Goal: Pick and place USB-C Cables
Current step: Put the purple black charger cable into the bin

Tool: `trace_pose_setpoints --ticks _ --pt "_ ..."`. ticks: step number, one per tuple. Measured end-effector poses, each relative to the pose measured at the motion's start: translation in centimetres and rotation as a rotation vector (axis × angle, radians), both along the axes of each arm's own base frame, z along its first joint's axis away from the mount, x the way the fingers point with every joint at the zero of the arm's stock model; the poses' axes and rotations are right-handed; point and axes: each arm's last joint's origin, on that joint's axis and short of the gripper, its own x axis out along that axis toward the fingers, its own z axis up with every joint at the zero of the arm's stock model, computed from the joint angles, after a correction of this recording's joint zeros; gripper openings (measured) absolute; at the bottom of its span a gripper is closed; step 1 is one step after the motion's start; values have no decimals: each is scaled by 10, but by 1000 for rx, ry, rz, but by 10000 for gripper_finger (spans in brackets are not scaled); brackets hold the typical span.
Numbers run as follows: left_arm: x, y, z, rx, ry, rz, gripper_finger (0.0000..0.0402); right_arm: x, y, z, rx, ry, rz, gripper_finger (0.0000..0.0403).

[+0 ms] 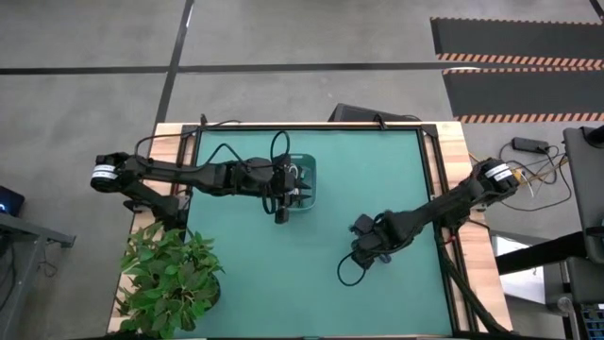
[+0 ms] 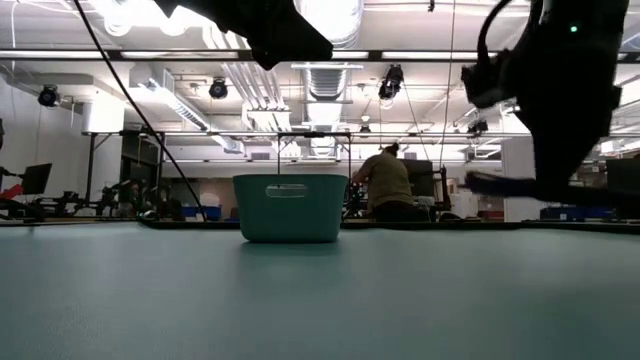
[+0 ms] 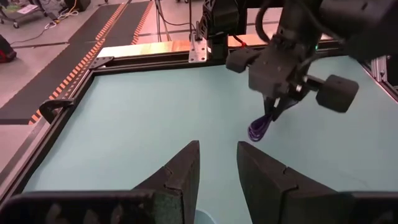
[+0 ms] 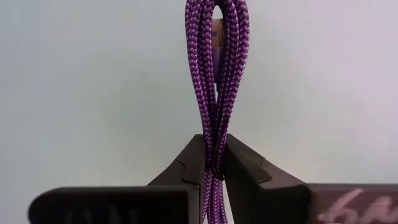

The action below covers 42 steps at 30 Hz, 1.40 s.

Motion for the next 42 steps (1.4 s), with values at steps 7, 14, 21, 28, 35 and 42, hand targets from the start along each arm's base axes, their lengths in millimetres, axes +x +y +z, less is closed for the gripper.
trace_pose_setpoints --ticks 7,14,21,28,35,42 --pt "0 0 0 -2 -3 0 92 -7 -7 27 -94 -172 73 29" --pt "1 0 3 -5 -39 1 92 -14 -14 46 -188 -399 147 29" --pt "2 0 7 -5 -79 0 92 -25 -24 49 -296 -540 201 29" --pt "3 0 8 -7 -121 1 92 -30 -37 44 -345 -682 252 29" --pt "4 0 9 -30 -146 7 92 -31 -48 37 -404 -878 340 29" --pt "4 -1 9 -56 -151 15 92 -31 -61 29 -434 -1068 430 29"
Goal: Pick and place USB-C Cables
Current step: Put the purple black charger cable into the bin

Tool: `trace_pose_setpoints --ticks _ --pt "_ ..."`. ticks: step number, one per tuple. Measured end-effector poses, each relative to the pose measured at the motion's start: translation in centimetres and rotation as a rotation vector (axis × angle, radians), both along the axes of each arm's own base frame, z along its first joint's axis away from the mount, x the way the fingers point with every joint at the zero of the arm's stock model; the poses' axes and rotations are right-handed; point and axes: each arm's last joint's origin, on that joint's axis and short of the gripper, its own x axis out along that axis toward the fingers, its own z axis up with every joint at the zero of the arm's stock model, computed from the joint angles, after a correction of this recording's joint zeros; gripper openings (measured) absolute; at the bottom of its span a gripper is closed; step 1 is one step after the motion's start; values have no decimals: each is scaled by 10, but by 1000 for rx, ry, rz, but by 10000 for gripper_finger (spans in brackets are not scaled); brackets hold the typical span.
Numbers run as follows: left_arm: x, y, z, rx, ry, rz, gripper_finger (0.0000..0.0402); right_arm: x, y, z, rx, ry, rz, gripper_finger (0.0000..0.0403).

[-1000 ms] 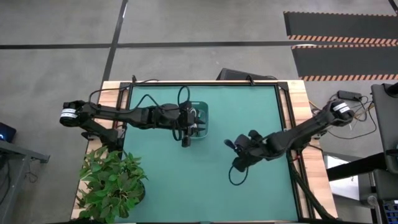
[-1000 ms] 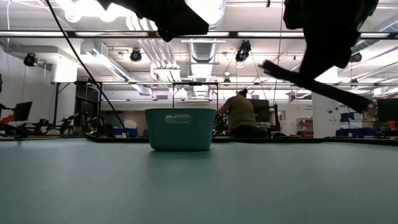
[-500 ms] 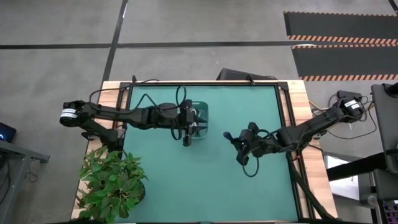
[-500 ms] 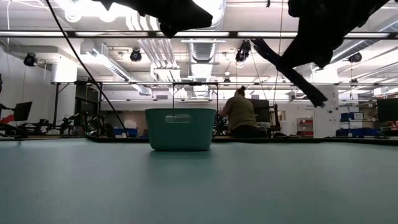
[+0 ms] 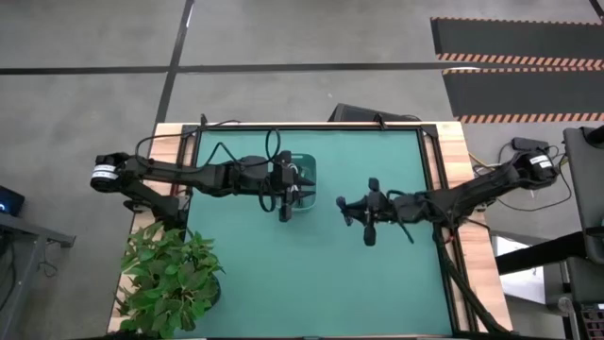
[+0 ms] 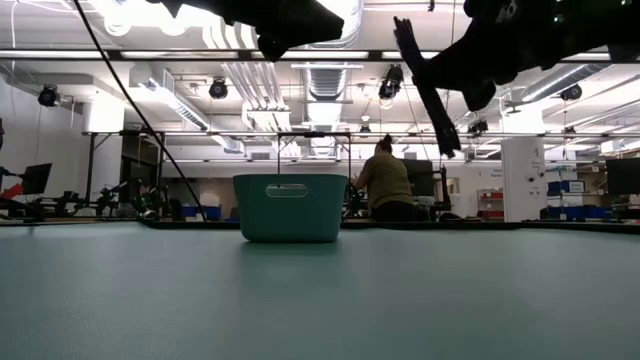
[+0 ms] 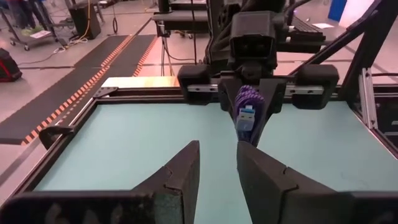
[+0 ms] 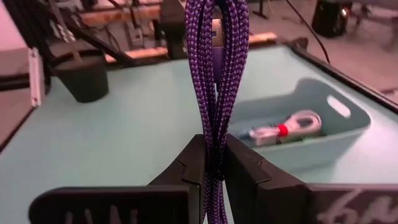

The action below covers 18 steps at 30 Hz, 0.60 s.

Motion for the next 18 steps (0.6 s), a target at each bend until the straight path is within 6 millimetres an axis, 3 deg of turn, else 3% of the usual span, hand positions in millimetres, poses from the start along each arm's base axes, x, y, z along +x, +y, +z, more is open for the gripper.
trace_pose_setpoints --ticks 7,18 --pt "1 0 3 -24 -39 6 92 0 -10 -1 -93 -67 53 29" --pt "2 -1 8 -76 -91 12 92 1 -13 13 -258 -245 179 29"
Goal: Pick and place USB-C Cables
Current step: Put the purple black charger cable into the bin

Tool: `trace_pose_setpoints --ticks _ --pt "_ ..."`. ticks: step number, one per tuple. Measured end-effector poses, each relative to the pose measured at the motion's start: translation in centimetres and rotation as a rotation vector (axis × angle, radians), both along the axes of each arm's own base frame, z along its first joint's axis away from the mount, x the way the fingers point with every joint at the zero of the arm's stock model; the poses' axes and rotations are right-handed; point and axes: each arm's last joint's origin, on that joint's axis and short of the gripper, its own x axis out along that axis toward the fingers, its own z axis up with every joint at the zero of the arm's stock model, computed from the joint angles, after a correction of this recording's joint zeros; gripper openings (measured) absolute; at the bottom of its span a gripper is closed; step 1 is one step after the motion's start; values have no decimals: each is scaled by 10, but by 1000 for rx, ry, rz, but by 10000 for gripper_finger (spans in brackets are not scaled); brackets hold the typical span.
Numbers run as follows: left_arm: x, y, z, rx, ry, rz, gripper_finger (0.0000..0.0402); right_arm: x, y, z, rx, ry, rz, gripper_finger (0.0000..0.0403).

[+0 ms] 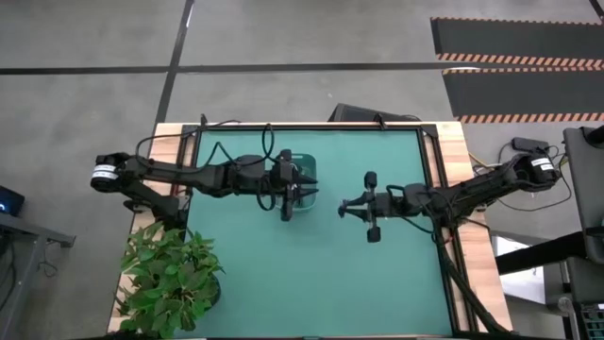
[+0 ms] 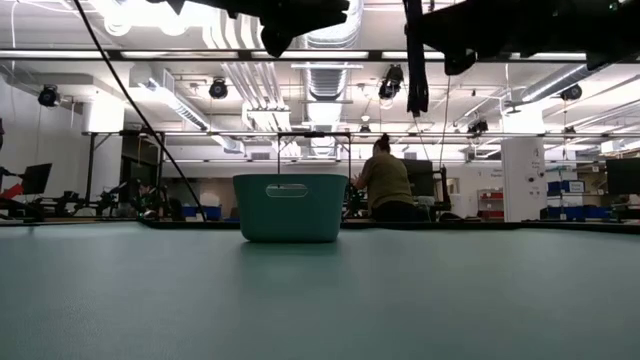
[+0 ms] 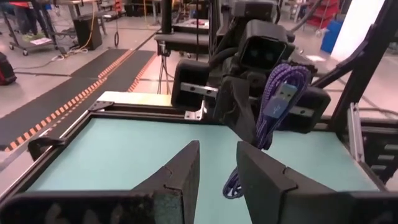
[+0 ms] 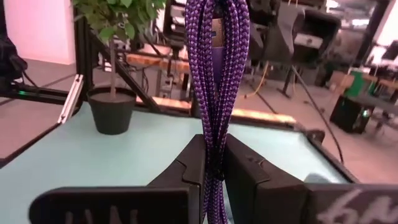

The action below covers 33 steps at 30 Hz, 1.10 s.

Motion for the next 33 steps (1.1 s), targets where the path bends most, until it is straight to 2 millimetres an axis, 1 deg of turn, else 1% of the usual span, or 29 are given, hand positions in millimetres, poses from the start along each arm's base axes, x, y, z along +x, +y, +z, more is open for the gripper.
trace_pose_setpoints --ticks 4,7,15,17,23,27,33 --pt "1 -1 4 -24 -42 0 92 -1 0 3 -37 -44 0 29" --pt "1 -3 5 -26 -57 -5 92 -3 0 2 -58 -64 19 29" --pt "1 -10 9 -27 -121 -30 92 -18 -2 -7 -63 -155 21 29" --pt "0 -12 7 -27 -159 -37 92 -22 -3 -8 -55 -177 20 29" --pt "-9 -15 -8 -58 -317 -49 92 -31 -4 -7 -46 -211 19 29" --pt "-14 -15 -16 -81 -357 -50 92 -33 -4 -5 -31 -224 21 29" --pt "-14 -14 -13 -85 -376 -24 90 -34 -4 -4 -26 -229 21 29"
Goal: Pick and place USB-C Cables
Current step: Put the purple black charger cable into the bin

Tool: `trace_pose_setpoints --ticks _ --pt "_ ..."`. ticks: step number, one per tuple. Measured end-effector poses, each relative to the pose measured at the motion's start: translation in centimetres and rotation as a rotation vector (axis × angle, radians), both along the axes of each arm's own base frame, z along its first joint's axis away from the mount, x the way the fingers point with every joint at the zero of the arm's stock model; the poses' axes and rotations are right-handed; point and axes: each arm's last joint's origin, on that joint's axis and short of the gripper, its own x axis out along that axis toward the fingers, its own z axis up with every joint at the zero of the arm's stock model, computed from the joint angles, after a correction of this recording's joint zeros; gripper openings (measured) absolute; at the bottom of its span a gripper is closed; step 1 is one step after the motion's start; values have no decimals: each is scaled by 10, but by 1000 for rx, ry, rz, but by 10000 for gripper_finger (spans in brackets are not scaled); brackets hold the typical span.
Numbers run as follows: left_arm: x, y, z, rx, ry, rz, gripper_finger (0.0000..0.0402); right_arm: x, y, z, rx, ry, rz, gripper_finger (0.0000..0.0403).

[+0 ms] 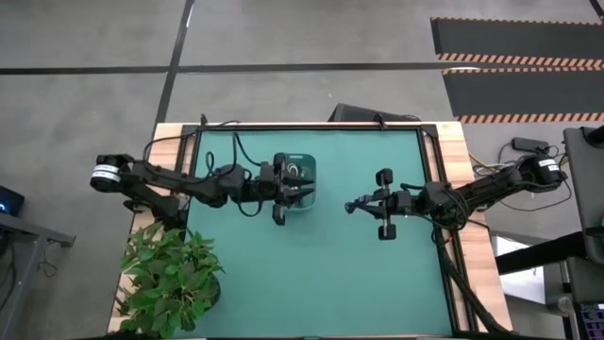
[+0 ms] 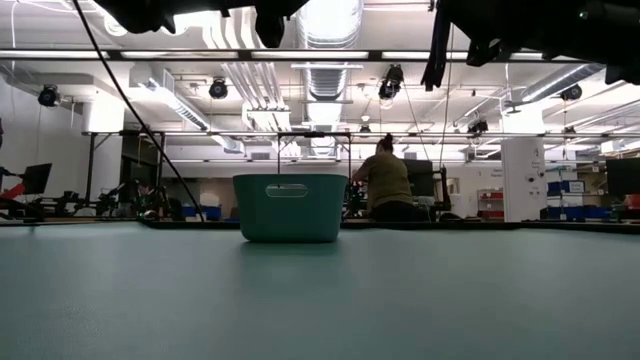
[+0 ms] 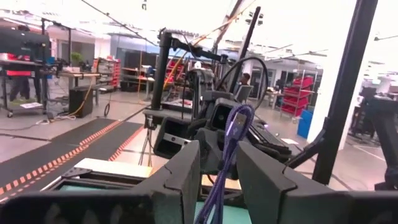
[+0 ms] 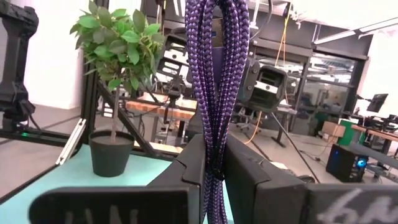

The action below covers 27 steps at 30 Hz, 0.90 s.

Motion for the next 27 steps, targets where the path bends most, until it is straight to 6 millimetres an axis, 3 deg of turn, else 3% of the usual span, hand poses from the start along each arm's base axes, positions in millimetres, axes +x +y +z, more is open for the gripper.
trace_pose_setpoints --ticks 5,27 --pt "7 -1 -2 -1 -21 -2 90 0 0 2 4 -10 -2 29" --pt "99 -9 -50 -40 46 -51 93 1 0 3 9 0 -11 29"
